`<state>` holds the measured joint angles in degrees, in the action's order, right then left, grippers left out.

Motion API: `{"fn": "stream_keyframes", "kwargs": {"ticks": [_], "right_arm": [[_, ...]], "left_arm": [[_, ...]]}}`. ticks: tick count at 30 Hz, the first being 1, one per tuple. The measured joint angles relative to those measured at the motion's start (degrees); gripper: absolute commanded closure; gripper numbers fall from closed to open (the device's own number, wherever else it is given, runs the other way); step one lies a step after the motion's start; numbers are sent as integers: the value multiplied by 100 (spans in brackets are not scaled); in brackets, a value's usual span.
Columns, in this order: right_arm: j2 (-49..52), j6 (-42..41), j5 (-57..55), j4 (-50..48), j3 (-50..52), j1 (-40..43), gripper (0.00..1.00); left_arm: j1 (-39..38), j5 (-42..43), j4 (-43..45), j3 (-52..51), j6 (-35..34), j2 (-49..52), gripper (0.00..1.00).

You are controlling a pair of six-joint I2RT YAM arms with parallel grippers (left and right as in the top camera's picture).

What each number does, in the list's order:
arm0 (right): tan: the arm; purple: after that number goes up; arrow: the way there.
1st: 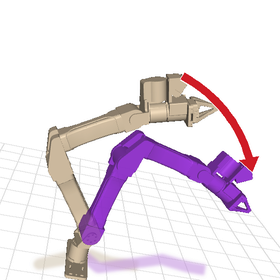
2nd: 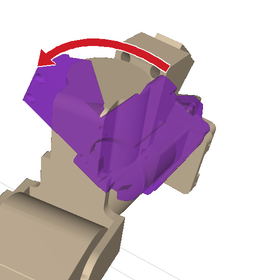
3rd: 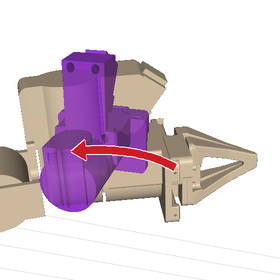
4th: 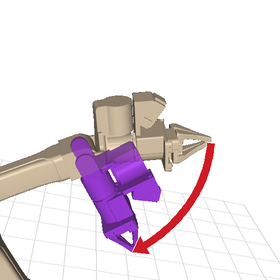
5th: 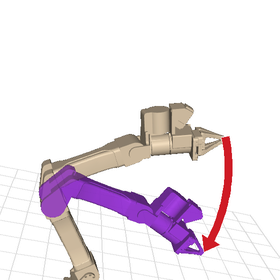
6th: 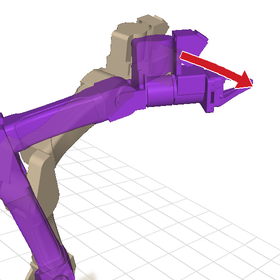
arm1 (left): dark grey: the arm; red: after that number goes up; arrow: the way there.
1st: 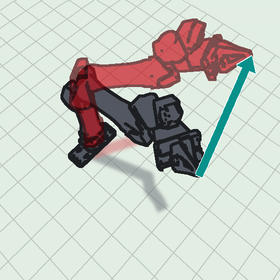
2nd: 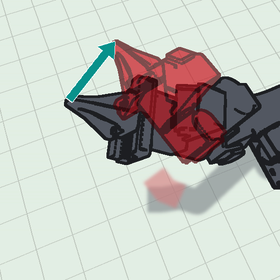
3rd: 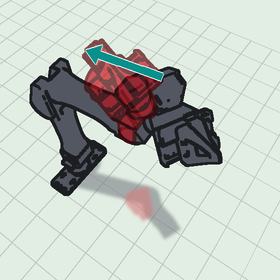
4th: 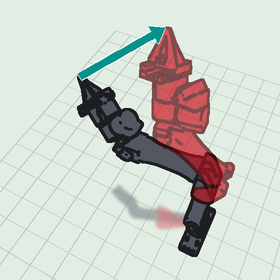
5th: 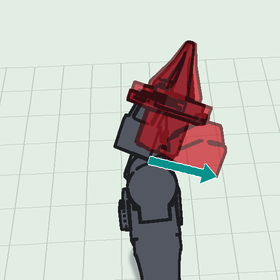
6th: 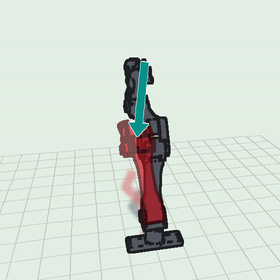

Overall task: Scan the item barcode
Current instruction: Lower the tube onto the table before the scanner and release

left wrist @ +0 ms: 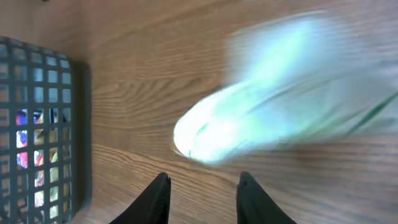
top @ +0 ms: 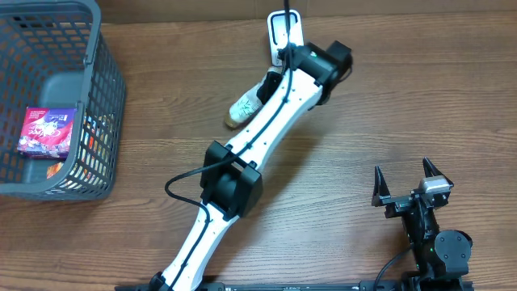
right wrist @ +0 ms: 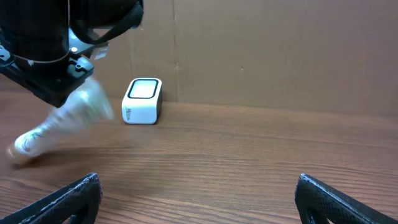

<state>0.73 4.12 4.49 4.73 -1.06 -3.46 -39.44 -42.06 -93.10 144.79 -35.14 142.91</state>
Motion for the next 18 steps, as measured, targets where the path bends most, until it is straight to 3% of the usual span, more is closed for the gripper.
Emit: {"fn": "stream_keyframes", "kwargs": {"ticks": [5, 15, 18], "right_arm": [[0, 2, 2, -2, 0, 0, 0], [0, 0, 2, 0, 0, -2, 0], [0, 0, 0, 0, 0, 0, 0]], "left_arm": [[-306, -186, 9, -28, -551, 0, 64], [-927, -282, -37, -389, -914, 0, 10], [-925, -404, -247, -387, -933, 0, 6]]}}
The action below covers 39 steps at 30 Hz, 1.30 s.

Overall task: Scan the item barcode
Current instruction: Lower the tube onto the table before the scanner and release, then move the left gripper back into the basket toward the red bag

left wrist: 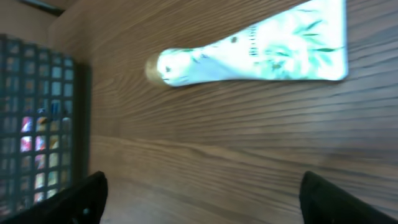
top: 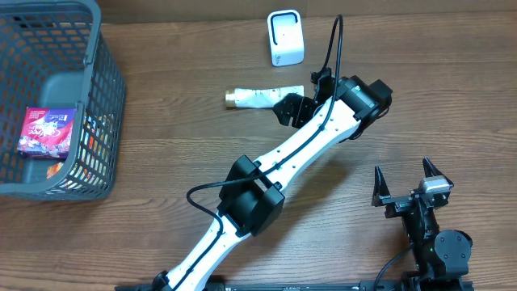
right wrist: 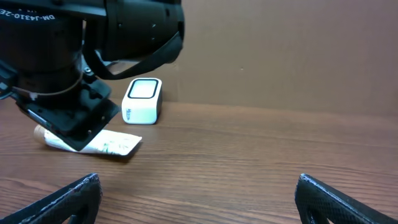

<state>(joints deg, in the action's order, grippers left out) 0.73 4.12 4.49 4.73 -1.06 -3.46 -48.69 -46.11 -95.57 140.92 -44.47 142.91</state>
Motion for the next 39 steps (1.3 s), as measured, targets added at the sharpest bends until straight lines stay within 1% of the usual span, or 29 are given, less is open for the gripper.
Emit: {"fn": "stream_keyframes", "kwargs": {"ticks": [1, 3, 8, 11, 13, 17, 20, 22, 25, 31, 35, 36, 37, 39], "right_arm": [[0, 0, 0, 0, 0, 0, 0], [0, 0, 0, 2, 0, 0, 0], [0, -2, 2, 0, 0, 0, 0], [0, 0, 2, -2, 0, 0, 0], [0, 0, 0, -2, 0, 0, 0], [0, 0, 2, 0, 0, -2, 0], [0, 0, 2, 0, 0, 0, 0], [0, 0, 2, -4, 0, 0, 0], [0, 0, 0, -2, 0, 0, 0], [0, 0, 2, 2, 0, 0, 0], [0, 0, 4, 2, 0, 0, 0], [0, 2, 0, 0, 0, -2, 0], [0, -2, 2, -2, 0, 0, 0], [0, 2, 0, -2, 0, 0, 0]], "left_arm": [[35, -7, -72, 0, 0, -2, 3], [142, 11, -96, 2, 55, -31, 2], [575, 328, -83, 94, 560, -437, 0], [911, 767, -2, 164, 929, -1067, 0], [1158, 1086, 35, 229, 1137, -1694, 0], [1593, 1591, -4, 304, 1296, -2933, 0], [2037, 1740, -85, 398, 1305, -3790, 0], [2441, 1740, -92, 448, 1314, -4181, 0], [3423, 1733, -94, 487, 1333, -4472, 0], [5530, 2155, -94, 308, 1237, -4238, 0], [6765, 2402, -92, 42, 682, -4124, 0], [7180, 2435, -98, -57, 389, -4124, 0], [7405, 2450, -72, -166, 138, -4127, 0], [7750, 2470, -13, -341, -155, -4127, 0]]}}
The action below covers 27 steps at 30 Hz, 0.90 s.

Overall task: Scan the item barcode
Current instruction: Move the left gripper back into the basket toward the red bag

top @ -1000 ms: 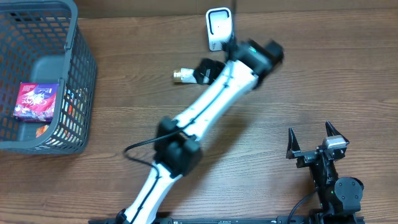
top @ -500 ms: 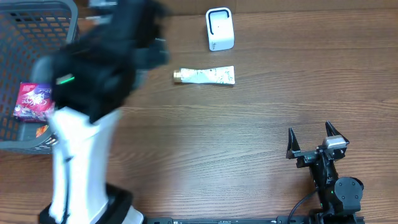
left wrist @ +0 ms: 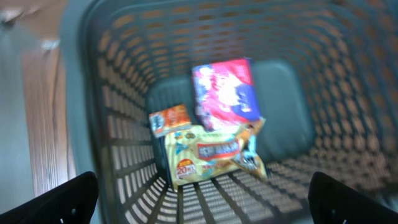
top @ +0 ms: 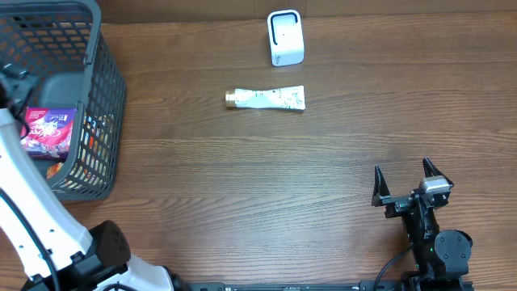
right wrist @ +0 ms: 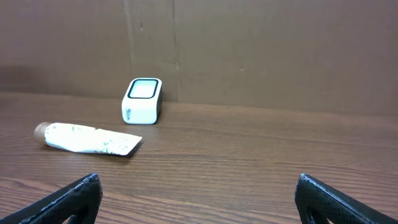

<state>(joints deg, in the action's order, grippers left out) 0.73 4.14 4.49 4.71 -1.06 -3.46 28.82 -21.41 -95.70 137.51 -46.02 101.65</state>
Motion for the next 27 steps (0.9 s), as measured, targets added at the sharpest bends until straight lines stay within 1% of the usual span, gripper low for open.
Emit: {"fn": "stream_keyframes", "kwargs": {"ticks": [3, 5, 8, 12, 16, 27], "right_arm": [[0, 0, 2, 2, 0, 0, 0], [0, 0, 2, 0, 0, 0, 0], [0, -2, 0, 2, 0, 0, 0], [0, 0, 0, 0, 0, 0, 0], [0, -2, 0, 0, 0, 0, 0], [0, -4, 0, 2, 0, -2, 0]], "left_arm": [[369, 22, 234, -518, -472, 35, 0], [439, 11, 380, -850, -608, 127, 0], [457, 20, 660, -1370, -704, 402, 0], [457, 26, 1161, -1893, -743, 1082, 1], [457, 24, 1617, -2074, -586, 1670, 0], [457, 66, 2465, -2076, -455, 2621, 0]]}}
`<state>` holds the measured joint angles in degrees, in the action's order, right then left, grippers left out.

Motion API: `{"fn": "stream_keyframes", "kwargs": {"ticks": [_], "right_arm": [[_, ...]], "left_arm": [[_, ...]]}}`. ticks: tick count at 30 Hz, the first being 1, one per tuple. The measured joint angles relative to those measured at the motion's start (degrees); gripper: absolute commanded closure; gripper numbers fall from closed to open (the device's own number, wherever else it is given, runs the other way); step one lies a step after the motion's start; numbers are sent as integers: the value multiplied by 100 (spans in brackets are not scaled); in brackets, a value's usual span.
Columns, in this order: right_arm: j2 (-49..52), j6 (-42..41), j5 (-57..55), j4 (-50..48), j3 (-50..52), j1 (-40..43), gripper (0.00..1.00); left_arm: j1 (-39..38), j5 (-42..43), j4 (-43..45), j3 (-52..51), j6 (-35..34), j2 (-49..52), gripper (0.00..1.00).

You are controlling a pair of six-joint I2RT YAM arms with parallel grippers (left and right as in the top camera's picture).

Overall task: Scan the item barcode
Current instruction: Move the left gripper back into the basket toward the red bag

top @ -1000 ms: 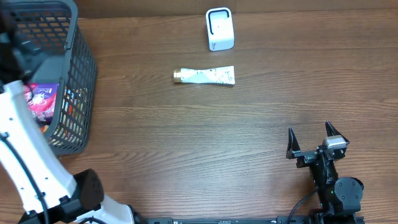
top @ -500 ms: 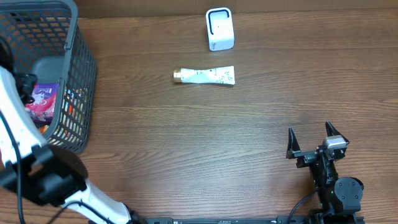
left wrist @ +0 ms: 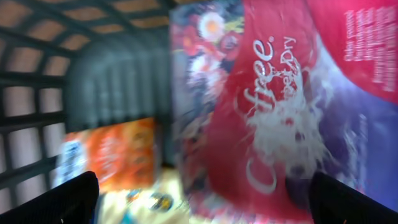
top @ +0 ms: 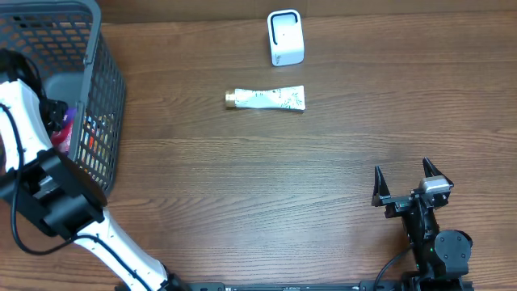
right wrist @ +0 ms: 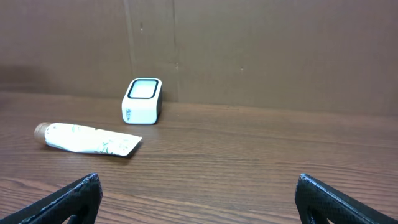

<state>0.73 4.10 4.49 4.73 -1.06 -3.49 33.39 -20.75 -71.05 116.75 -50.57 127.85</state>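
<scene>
My left gripper [left wrist: 202, 208] is open, low inside the grey basket [top: 109, 77], its fingertips wide apart just over a red and purple packet [left wrist: 280, 118]. An orange packet [left wrist: 106, 155] lies beside it. From overhead the left gripper [top: 59, 121] covers most of that packet. The white scanner [top: 285, 36] stands at the table's far edge. A white tube [top: 265, 99] lies flat in front of it. My right gripper [top: 410, 187] is open at the near right, holding nothing; its wrist view shows the scanner [right wrist: 143, 99] and the tube [right wrist: 87, 138] ahead.
The basket's mesh wall [left wrist: 112, 81] surrounds the left gripper closely. A brown cardboard wall [right wrist: 261, 50] backs the table behind the scanner.
My left gripper was high over the basket with several packets in view. Now it is down inside, close over the red and purple packet. The tube, scanner and right arm have not moved.
The tube was tilted under my left arm in front of the scanner. Then it lay flat on the table with the left gripper open beside it. After that the left arm was over the basket, and now the gripper is low inside it.
</scene>
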Motion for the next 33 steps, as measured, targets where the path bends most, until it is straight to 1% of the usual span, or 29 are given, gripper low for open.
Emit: {"fn": "stream_keyframes", "kwargs": {"ticks": [3, 8, 10, 11, 12, 13, 14, 16, 17, 20, 21, 24, 29, 33], "right_arm": [[0, 0, 2, -2, 0, 2, 0], [0, 0, 0, 2, 0, 2, 0], [0, 2, 2, -2, 0, 2, 0], [0, 2, 2, 0, 0, 2, 0], [0, 2, 2, 0, 0, 2, 0], [0, 4, 0, -4, 0, 2, 0], [0, 2, 0, -2, 0, 2, 0], [0, 2, 2, -2, 0, 2, 0], [0, 2, 2, -2, 0, 2, 0], [0, 2, 0, 2, 0, 2, 0], [0, 2, 4, 0, 0, 0, 0], [0, 0, 2, 0, 0, 2, 0], [0, 2, 2, -2, 0, 2, 0], [0, 4, 2, 0, 0, 0, 0]], "left_arm": [[0, 109, 160, 0, -2, 273, 0], [4, 348, 380, 37, -4, 363, 0], [4, 431, 400, 61, -7, 378, 10], [4, 476, 424, 68, -17, 387, 23], [4, 520, 446, 74, -24, 398, 40], [4, 573, 466, 79, -20, 409, 53], [2, 605, 472, 87, -2, 411, 60], [-2, 669, 446, 107, 7, 433, 62], [-13, 684, 400, 107, 11, 433, 67], [-17, 708, 319, 116, -13, 433, 86], [-17, 710, 289, 122, 15, 433, 89], [-17, 706, 118, 144, 17, 435, 96], [-17, 710, -234, 323, 125, 494, 96], [-11, 750, -817, 715, 216, 549, 96]]}}
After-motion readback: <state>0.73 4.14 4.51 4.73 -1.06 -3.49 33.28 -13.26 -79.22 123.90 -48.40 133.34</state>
